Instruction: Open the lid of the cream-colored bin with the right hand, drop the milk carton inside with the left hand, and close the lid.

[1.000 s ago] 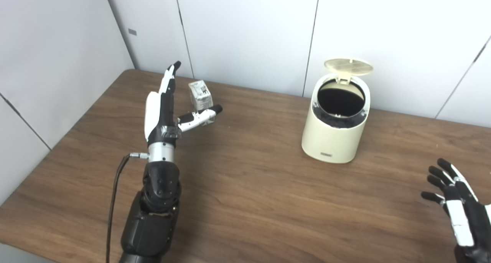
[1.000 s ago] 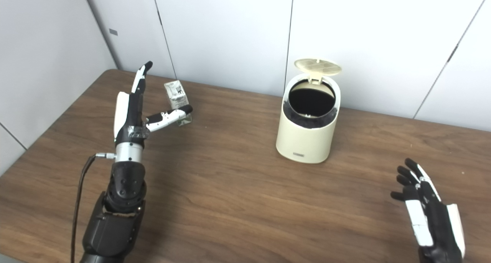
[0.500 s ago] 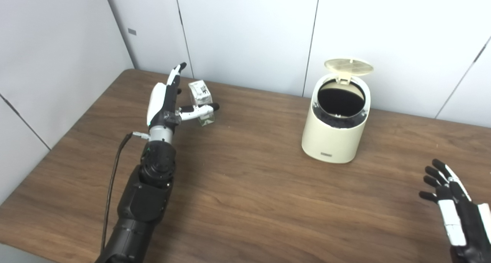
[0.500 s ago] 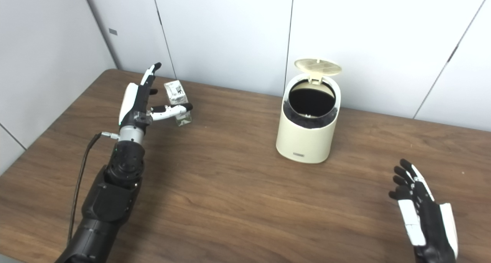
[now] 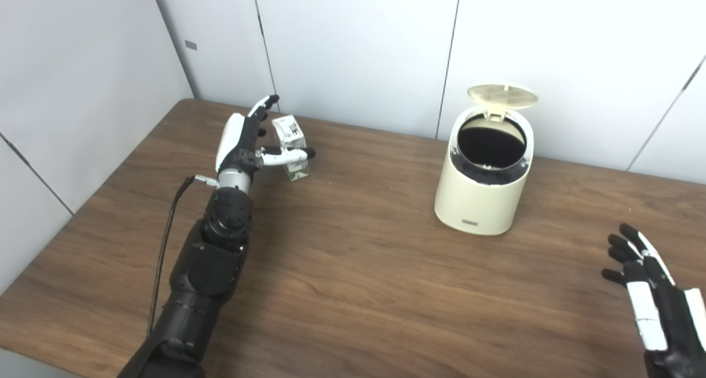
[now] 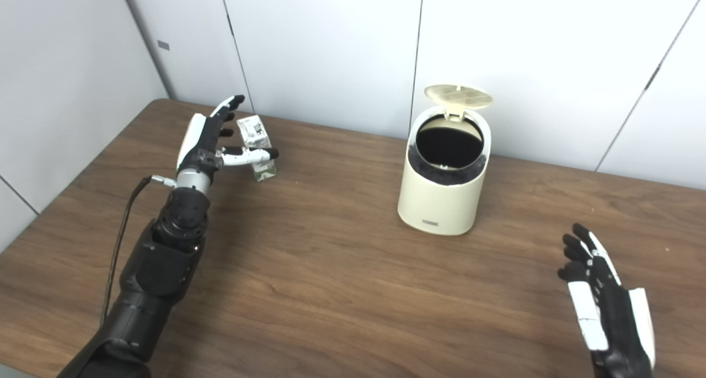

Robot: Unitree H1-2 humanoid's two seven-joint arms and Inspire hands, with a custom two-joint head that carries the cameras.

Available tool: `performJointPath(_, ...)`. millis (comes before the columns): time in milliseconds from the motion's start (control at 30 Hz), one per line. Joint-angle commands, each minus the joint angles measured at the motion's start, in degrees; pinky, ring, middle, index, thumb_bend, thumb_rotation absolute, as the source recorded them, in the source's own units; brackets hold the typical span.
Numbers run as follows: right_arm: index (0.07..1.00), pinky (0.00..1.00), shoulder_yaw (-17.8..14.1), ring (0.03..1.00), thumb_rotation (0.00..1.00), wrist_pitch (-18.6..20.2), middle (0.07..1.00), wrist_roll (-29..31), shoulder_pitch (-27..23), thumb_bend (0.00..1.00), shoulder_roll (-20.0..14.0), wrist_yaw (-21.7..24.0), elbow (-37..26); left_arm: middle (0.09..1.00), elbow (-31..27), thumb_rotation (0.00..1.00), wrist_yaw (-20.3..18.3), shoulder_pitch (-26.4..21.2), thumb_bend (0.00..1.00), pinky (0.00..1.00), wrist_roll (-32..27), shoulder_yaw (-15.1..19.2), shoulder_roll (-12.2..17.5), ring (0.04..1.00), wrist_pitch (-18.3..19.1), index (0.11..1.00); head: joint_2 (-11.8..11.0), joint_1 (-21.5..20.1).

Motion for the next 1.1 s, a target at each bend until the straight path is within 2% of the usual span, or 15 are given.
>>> performJointPath(0, 0.917, 0.78, 0.02, 0.872, 1.00, -0.38, 0.867, 0.09, -0.82, 0.60, 0.33, -0.35, -2.86, 0.886, -0.12, 0.10, 0.28, -2.95, 0.93, 0.75, 0.62, -0.19, 2.43, 0.863, -1.11, 0.893, 0.08, -0.19)
performJointPath(133, 0.919, 0.77, 0.21, 0.868, 1.00, -0.62, 0.860, 0.11, -0.60, 0.56, 0.42, -0.31, -3.39, 0.844, 0.40, 0.08, 0.83, -2.86, 0.92, 0.73, 1.02, -0.77, 2.80, 0.826, -1.57, 0.841, 0.09, -0.43)
performJointPath(267, 0.919, 0.79, 0.35, 0.866, 1.00, -0.24, 0.855, -0.17, -0.49, 0.54, 0.45, -0.26, -3.81, 0.783, 0.61, 0.01, 1.71, -2.80, 0.89, 0.60, 0.44, -0.47, 2.32, 0.726, -1.98, 0.780, 0.18, -0.33)
performJointPath(367, 0.919, 0.82, 0.48, 0.868, 1.00, 0.37, 0.850, 0.15, -0.51, 0.53, 0.52, 0.05, -4.20, 0.736, 0.58, 0.00, 1.54, -2.79, 0.85, 0.59, -0.41, -0.25, 1.94, 0.679, -1.84, 0.733, 0.17, -0.48)
performJointPath(467, 0.921, 0.83, 0.75, 0.866, 1.00, 0.78, 0.841, -0.37, -0.59, 0.51, 0.72, -0.10, -4.69, 0.663, 1.07, 0.00, 2.73, -2.98, 0.82, 0.53, -0.53, -0.01, 1.38, 0.610, -2.43, 0.678, 0.32, -0.72)
performJointPath(500, 0.920, 0.83, 0.80, 0.861, 1.00, 0.96, 0.837, -0.42, -0.59, 0.51, 0.84, -0.19, -4.90, 0.615, 1.13, 0.00, 3.55, -3.05, 0.80, 0.50, -0.38, 0.16, 1.07, 0.560, -2.58, 0.649, 0.37, -0.72)
performJointPath(533, 0.917, 0.82, 0.84, 0.855, 1.00, 1.16, 0.831, -0.46, -0.58, 0.51, 0.93, -0.24, -5.07, 0.534, 1.09, 0.00, 4.24, -3.09, 0.66, 0.48, -0.35, 0.34, 0.78, 0.526, -2.72, 0.596, 0.38, -0.68)
performJointPath(600, 0.914, 0.83, 0.93, 0.851, 1.00, 1.36, 0.824, -0.65, -0.57, 0.51, 1.00, -0.22, -5.31, 0.477, 0.57, 0.00, 5.81, -3.08, 0.54, 0.46, -0.09, 0.60, 0.09, 0.451, -2.81, 0.546, 0.38, -0.68)
performJointPath(733, 0.909, 0.81, 1.12, 0.839, 1.00, 1.48, 0.806, -1.23, -0.65, 0.49, 1.00, -0.20, -5.39, 0.496, -0.06, 0.00, 7.97, -2.95, 0.50, 0.43, 1.27, 0.13, -0.38, 0.462, -4.17, 0.479, 0.38, -0.75)
performJointPath(1067, 0.905, 0.83, 1.15, 0.833, 1.00, 1.04, 0.800, -1.55, -0.47, 0.43, 1.27, -0.42, -5.39, 0.500, -3.35, 0.00, 8.49, -1.95, 0.50, 0.43, 2.02, -0.06, -0.99, 0.471, -5.71, 0.466, 0.47, -2.09)
